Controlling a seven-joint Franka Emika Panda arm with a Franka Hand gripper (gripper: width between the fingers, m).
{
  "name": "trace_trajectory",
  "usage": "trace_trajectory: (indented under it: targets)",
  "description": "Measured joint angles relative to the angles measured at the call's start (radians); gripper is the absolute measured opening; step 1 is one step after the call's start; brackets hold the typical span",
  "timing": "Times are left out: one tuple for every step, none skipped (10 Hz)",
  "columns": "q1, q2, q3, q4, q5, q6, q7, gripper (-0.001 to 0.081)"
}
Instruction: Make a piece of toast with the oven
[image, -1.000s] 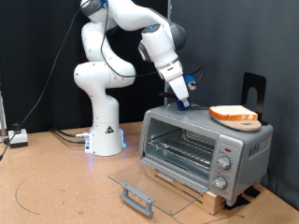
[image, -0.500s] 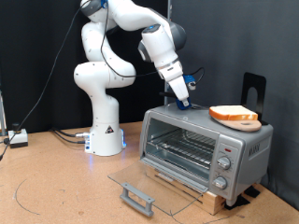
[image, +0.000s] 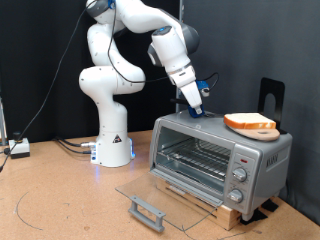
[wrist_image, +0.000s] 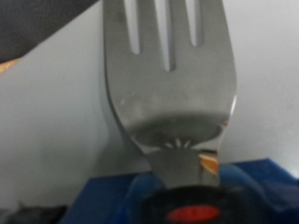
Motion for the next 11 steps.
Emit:
trace_trajectory:
  targets:
    - [0.000, 0.000, 0.000, -0.001, -0.007, 0.000, -0.008, 0.0606]
    - [0.000, 0.000, 0.001, -0.001, -0.012, 0.001, -0.019, 0.0606]
    - [-0.001, 0.000, 0.002, -0.001, -0.014, 0.001, -0.030, 0.0755]
    - [-0.001, 0.000, 0.002, -0.001, -0.016, 0.001, -0.034, 0.0755]
    - [-0.001, 0.000, 0.003, -0.001, -0.019, 0.001, -0.035, 0.0797]
    - [-0.001, 0.000, 0.003, -0.001, -0.021, 0.001, -0.035, 0.0797]
    - [-0.002, 0.000, 0.003, -0.001, -0.023, 0.001, -0.035, 0.0807]
    - [-0.003, 0.000, 0.003, -0.001, -0.023, 0.001, -0.035, 0.0807]
    - [-0.004, 0.000, 0.003, -0.001, -0.023, 0.001, -0.035, 0.0808]
    - [-0.005, 0.000, 0.003, -0.001, -0.023, 0.001, -0.035, 0.0808]
    - [-0.005, 0.000, 0.003, -0.001, -0.023, 0.001, -0.035, 0.0727]
